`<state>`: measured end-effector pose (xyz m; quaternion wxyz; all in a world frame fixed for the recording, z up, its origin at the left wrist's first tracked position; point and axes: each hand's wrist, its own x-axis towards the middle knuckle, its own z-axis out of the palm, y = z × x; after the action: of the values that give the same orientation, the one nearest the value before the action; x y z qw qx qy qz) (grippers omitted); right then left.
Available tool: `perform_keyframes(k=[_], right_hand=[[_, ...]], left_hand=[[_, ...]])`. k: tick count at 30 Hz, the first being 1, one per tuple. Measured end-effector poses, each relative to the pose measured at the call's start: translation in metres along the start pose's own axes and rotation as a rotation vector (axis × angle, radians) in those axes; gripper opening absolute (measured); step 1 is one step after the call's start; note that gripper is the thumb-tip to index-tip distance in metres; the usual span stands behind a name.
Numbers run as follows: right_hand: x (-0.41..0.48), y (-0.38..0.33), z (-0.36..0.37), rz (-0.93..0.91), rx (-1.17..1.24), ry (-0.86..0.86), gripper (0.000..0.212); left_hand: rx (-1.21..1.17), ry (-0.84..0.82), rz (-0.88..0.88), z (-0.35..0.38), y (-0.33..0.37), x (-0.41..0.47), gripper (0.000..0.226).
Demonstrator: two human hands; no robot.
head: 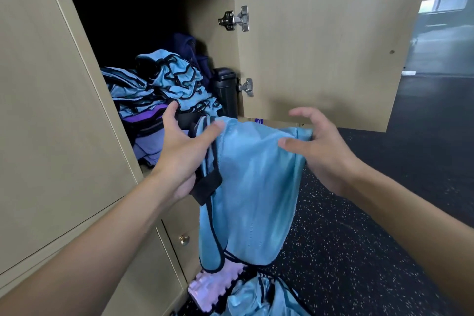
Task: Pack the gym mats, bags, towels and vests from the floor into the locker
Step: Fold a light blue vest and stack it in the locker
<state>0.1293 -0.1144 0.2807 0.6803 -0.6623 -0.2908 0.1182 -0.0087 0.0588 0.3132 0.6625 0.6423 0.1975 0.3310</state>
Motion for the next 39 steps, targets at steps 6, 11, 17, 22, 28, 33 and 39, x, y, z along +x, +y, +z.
perform_keyframes(k=[6,11,17,22,28,33,39], right_hand=[[-0.001,-0.007,-0.001,0.001,0.042,0.166,0.023],[0.001,-0.008,-0.005,0.087,0.107,0.160,0.014],[0.000,-0.008,-0.007,0.030,-0.112,0.066,0.023],[-0.001,-0.012,-0.008,0.005,-0.202,0.038,0.039],[0.002,-0.014,-0.013,-0.030,-0.239,0.107,0.036],[0.005,-0.015,-0.019,-0.075,-0.295,0.144,0.015],[0.006,-0.012,-0.026,-0.099,-0.441,0.115,0.017]], left_hand=[[-0.005,-0.106,-0.059,0.003,0.000,-0.008,0.106],[0.040,-0.031,-0.040,0.000,-0.001,-0.004,0.051],[0.195,0.013,-0.004,-0.005,-0.001,0.001,0.031],[0.174,-0.093,-0.089,-0.007,0.003,0.002,0.026],[0.152,-0.160,-0.107,-0.011,0.005,0.000,0.037],[0.300,-0.147,0.009,-0.015,0.002,0.007,0.036],[0.696,-0.152,0.221,-0.021,0.005,0.009,0.028]])
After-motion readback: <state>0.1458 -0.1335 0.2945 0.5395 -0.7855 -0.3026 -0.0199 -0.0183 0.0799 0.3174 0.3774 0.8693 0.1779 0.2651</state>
